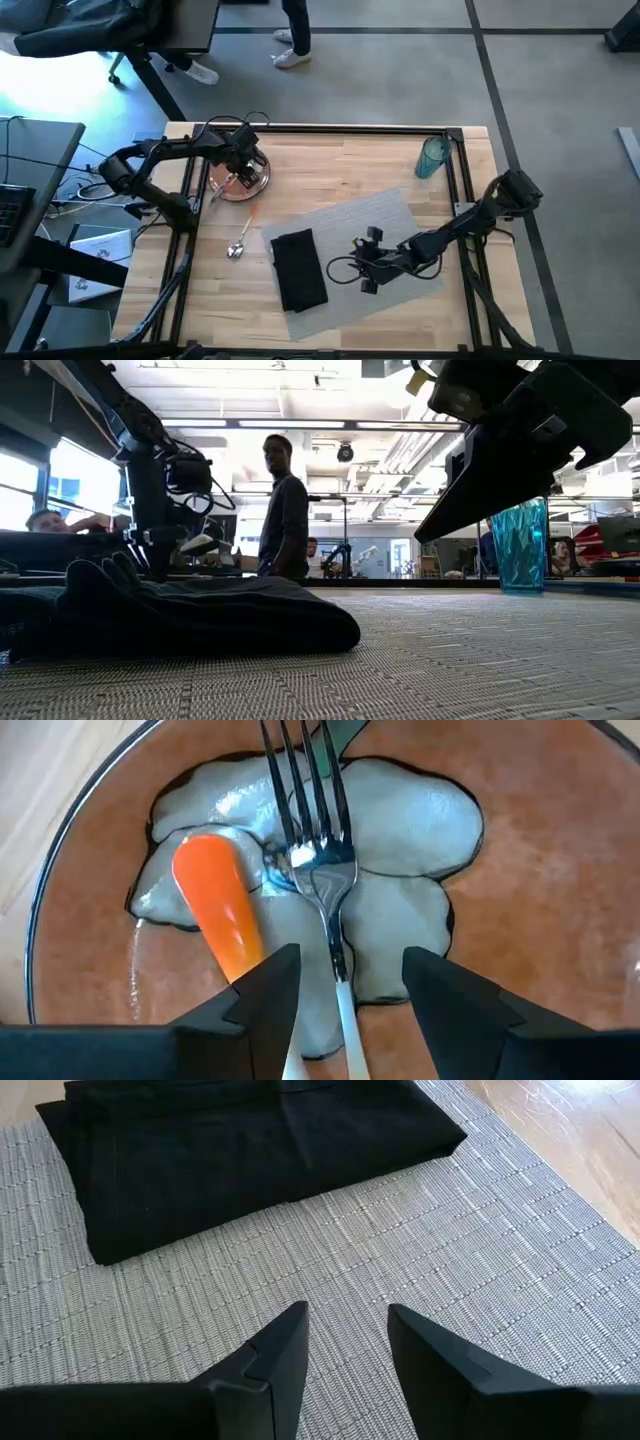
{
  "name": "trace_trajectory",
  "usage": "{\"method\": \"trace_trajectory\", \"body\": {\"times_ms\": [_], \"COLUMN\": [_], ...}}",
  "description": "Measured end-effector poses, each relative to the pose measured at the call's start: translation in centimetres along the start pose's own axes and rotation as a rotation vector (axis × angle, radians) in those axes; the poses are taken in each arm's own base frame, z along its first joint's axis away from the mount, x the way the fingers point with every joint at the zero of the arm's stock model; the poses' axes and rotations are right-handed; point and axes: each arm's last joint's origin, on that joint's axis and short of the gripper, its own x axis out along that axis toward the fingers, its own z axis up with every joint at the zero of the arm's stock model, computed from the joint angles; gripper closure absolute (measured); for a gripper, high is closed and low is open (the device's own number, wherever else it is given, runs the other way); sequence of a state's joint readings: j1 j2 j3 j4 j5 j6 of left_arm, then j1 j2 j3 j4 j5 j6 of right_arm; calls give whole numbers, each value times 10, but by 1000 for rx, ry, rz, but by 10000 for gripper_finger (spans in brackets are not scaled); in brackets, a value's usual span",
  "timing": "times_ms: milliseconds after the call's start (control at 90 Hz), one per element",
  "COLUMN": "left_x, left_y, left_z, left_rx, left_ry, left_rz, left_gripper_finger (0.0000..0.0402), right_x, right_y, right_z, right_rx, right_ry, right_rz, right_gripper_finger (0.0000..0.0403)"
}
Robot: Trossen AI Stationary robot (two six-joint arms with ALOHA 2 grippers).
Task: Set table place
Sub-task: Put the orange fork on the black napkin
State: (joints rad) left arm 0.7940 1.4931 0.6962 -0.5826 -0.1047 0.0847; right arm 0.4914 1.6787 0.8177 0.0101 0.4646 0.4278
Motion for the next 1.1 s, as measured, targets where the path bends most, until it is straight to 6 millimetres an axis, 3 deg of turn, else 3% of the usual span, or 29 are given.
{"method": "trace_trajectory", "body": {"times_ms": [167, 522, 1100], "left_x": [1, 2, -5], "left_y": [0, -1, -2], "left_z": [0, 0, -1], "left_rx": [-2, 14, -9], "left_ry": [-3, -4, -34], "left_rz": [-5, -33, -16], "left_gripper_finger": [257, 393, 401], "right_x": [0, 0, 0], "right_y": [0, 0, 0], "right_z": [0, 0, -1], "right_rx": [0, -3, -2], "right_ry": [0, 5, 5], "right_rz": [0, -3, -2], "right_gripper_finger": [277, 277, 277]}}
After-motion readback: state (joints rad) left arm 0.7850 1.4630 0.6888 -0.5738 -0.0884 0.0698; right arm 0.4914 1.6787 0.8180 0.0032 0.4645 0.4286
